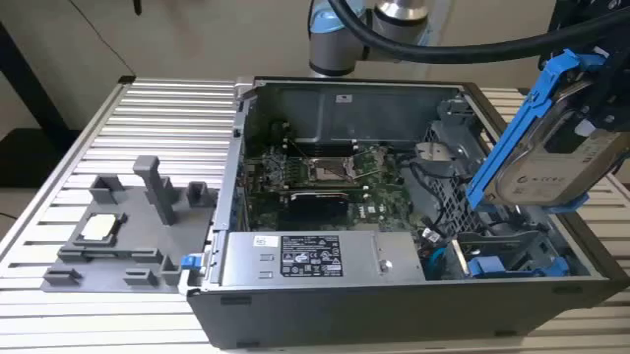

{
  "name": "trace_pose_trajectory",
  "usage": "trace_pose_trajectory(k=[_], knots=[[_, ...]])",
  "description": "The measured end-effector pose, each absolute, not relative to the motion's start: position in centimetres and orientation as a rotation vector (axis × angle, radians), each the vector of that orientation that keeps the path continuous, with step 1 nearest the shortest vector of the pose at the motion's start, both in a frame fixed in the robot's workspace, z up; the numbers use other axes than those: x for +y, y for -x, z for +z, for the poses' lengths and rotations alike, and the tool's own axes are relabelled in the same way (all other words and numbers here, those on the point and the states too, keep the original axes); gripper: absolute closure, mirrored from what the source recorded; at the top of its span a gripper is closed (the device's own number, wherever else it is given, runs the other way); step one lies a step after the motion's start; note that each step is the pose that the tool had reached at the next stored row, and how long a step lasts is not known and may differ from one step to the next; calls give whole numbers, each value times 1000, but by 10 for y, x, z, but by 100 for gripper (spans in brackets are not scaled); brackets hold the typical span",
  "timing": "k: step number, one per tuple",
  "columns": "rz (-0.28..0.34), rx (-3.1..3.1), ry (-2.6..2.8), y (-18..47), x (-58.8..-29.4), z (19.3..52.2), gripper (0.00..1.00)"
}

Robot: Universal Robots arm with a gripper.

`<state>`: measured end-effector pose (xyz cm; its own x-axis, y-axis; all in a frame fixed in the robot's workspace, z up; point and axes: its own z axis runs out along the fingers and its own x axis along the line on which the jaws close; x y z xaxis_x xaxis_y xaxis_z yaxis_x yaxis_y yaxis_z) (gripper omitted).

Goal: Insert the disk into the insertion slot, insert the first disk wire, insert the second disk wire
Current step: 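Insert the disk into the insertion slot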

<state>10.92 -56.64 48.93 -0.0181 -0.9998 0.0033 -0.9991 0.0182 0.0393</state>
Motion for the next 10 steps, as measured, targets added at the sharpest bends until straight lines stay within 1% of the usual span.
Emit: trace_pose_trajectory(k=[10], knots=[[-40,-2220,-2180,-110,-566,488,67]])
